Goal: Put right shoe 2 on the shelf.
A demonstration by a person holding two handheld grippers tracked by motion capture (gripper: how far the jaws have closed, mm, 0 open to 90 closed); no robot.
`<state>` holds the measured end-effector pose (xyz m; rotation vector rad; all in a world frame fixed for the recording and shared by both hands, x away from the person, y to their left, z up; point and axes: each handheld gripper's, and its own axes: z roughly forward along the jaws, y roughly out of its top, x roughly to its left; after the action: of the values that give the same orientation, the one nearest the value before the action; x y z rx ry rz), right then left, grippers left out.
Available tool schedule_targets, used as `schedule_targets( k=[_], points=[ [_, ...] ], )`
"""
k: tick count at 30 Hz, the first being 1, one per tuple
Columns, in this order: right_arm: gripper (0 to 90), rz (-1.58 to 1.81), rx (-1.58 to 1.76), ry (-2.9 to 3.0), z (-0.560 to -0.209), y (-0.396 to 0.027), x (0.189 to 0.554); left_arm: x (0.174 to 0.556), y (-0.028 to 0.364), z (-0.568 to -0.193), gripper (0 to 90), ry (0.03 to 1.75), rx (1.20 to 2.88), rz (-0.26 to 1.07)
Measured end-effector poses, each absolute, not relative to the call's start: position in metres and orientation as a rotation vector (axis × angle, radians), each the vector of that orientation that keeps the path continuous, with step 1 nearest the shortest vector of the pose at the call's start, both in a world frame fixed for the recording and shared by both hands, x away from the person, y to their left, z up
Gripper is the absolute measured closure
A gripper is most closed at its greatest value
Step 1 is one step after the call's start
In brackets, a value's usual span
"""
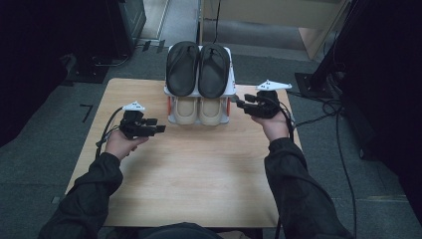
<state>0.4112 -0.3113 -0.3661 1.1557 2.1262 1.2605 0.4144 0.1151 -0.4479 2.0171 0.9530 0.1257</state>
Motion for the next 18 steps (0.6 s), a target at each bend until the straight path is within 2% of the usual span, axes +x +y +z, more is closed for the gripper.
schedule_targets(
  k=[18],
  points=[
    [50.8,1.336,1.149,2.185,-0.427,-0.309,0.35,0.387,0.101,-0.449,40.2,0.866,2.057,0.127]
  ],
)
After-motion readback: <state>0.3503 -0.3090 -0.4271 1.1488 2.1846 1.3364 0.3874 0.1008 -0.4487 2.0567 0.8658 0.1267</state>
